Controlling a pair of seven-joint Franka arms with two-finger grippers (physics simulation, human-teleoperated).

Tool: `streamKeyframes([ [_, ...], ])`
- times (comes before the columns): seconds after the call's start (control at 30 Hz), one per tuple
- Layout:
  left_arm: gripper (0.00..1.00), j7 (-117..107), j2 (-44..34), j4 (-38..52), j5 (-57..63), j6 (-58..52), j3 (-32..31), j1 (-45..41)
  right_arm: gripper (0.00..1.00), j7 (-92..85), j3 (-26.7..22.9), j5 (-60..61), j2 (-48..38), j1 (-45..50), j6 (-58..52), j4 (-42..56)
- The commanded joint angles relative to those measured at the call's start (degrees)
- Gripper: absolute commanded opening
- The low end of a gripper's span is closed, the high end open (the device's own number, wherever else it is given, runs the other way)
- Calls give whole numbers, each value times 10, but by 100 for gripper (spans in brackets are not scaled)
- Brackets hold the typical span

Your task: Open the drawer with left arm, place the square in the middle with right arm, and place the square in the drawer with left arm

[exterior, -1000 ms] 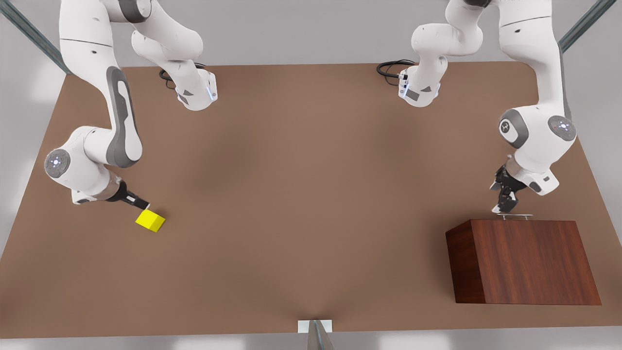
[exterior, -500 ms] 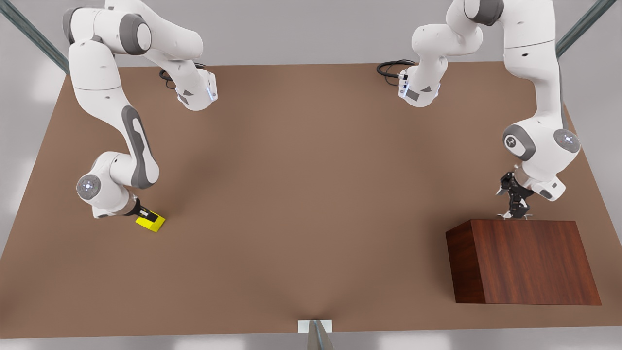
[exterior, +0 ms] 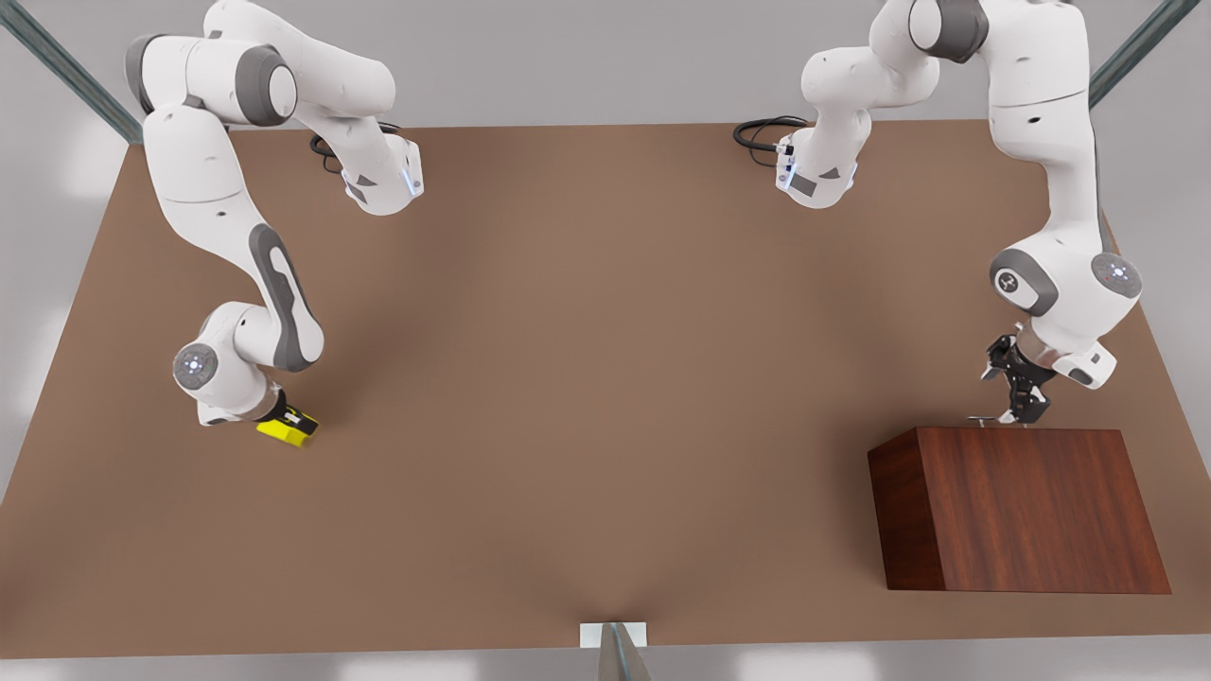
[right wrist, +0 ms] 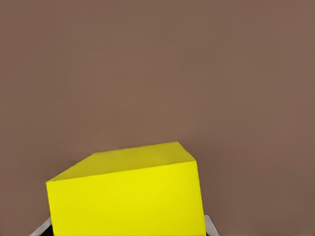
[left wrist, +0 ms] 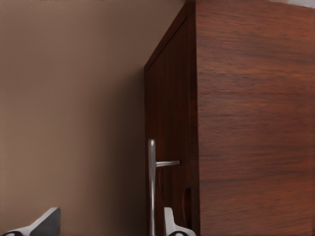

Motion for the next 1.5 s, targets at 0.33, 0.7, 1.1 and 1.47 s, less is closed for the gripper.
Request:
streamKeyframes([
  [0.33,100,1,19,-2,0,0,0,4,62,-1,0,-6,0,0,13,4],
  [0.7,100,1,-13,-48,0,-9,20,3,63,192,89,0,-63,91,-30,12],
  [1.1,100,4,-77,-111,1,-13,33,2,64,801,85,-7,149,446,-72,365],
  [1.47,100,5,-129,-168,3,-14,52,-1,100,931,54,-38,237,537,-72,482],
])
